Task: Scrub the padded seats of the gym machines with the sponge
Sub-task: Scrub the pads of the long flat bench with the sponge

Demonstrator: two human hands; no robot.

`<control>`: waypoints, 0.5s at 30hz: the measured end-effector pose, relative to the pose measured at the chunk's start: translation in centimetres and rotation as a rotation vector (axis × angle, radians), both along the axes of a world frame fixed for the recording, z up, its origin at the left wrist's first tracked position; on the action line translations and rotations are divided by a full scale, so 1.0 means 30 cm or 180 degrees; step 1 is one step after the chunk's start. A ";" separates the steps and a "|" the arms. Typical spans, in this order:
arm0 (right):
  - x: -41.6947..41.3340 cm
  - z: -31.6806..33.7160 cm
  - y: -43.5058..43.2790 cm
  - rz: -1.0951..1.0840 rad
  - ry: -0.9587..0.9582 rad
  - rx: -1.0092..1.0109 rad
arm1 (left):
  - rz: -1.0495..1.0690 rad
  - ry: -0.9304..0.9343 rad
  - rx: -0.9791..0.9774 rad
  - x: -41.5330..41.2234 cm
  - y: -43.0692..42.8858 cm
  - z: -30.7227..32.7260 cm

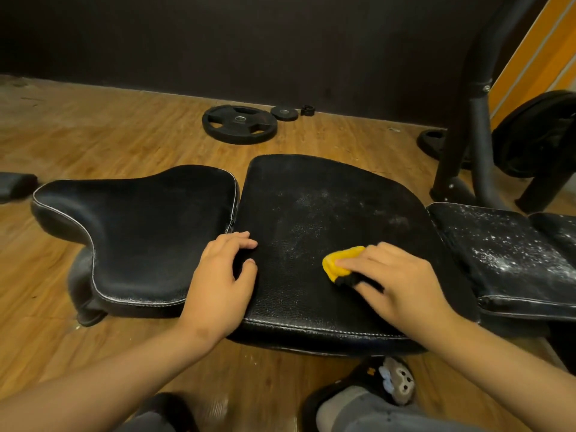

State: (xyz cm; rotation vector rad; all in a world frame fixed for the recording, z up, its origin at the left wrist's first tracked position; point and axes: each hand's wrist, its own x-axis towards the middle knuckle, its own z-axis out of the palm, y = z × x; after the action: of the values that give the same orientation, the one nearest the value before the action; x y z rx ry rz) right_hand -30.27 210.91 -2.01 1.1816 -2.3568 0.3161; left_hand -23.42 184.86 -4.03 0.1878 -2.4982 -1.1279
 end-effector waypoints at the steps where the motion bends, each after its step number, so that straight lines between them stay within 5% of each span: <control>1: 0.006 0.003 0.010 0.0085 -0.0042 -0.0005 | 0.0006 -0.0005 0.0043 0.003 0.001 -0.003; 9: -0.176 0.019 -0.153 -0.0279 -0.0248 -0.0061 | 0.0058 -0.0105 0.0302 0.062 0.029 -0.013; 15: 0.049 0.014 -0.077 0.0381 -0.0266 -0.0081 | 0.0114 -0.0138 0.0522 0.132 0.053 -0.059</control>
State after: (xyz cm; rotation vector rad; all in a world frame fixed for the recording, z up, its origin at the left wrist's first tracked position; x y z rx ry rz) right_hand -28.81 208.59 -1.57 1.3243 -2.3499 0.4427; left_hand -19.44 186.44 -5.80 0.3042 -2.4290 -1.3274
